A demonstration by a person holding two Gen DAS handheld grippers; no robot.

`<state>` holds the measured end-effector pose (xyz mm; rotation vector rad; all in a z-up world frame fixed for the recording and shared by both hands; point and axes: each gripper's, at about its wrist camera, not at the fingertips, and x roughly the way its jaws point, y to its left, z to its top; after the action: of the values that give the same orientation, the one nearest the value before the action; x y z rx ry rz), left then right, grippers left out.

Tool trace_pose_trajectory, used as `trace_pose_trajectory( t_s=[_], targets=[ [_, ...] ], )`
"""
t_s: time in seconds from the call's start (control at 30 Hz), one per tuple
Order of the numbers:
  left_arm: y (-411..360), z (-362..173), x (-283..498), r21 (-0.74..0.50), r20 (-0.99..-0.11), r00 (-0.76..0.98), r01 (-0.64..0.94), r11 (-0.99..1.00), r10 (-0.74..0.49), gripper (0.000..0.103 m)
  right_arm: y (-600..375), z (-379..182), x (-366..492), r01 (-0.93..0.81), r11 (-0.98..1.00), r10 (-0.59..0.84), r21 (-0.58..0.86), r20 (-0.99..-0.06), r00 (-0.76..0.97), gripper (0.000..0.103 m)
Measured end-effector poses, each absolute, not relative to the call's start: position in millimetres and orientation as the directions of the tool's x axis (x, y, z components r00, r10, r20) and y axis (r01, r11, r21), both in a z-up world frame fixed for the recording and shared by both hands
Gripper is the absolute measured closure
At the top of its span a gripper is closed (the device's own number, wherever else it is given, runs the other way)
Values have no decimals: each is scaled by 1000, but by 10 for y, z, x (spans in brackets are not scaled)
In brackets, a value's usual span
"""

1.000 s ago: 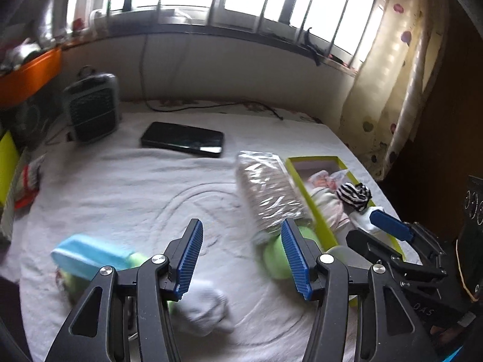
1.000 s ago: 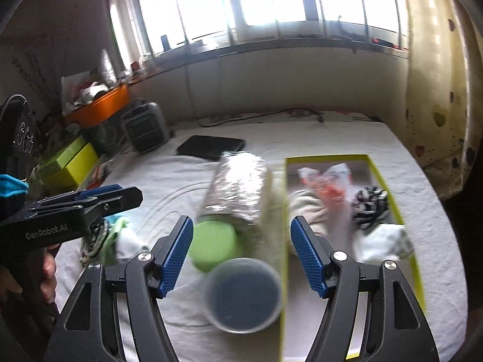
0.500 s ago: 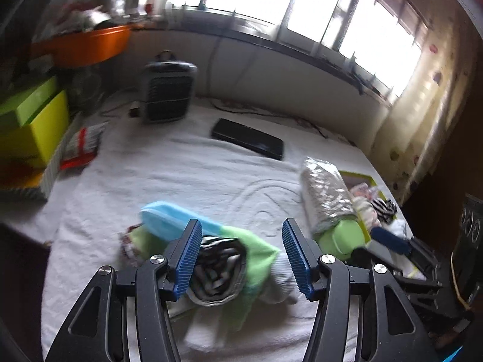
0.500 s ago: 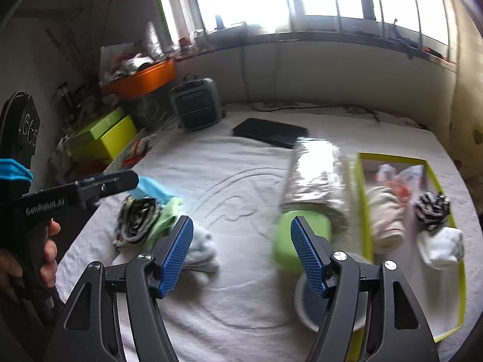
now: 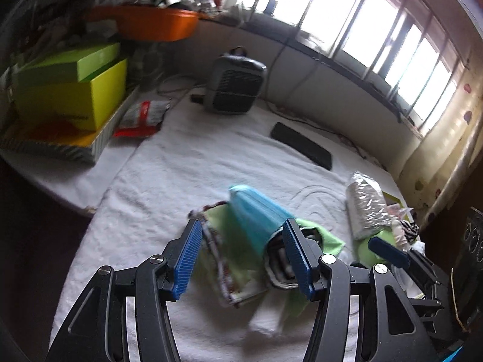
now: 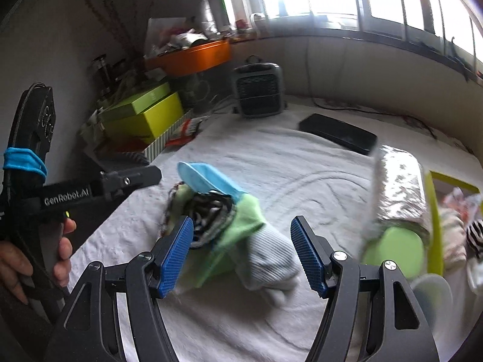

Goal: Organize soft objects
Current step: 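Grasp the black-and-white striped sock with the right tool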

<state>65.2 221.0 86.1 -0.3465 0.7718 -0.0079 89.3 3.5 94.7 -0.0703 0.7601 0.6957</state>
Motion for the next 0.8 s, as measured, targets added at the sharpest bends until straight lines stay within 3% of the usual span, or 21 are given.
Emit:
trace_pose_trajectory(
  t_s=[0.7, 0.73, 0.8],
  targets=[
    [2519, 477, 579, -335, -737, 664, -196, 922, -126, 47, 592, 692, 1071, -651, 750, 519, 118, -715, 469, 36],
    [2519, 465, 580, -336, -738, 662, -195, 922, -129, 47, 594, 683, 1066, -651, 752, 513, 108, -716, 473, 39],
    [2514, 438, 594, -338, -743, 656, -195, 921, -134, 47, 608, 665, 1066, -639, 766, 481, 69, -721, 499, 59]
  ],
)
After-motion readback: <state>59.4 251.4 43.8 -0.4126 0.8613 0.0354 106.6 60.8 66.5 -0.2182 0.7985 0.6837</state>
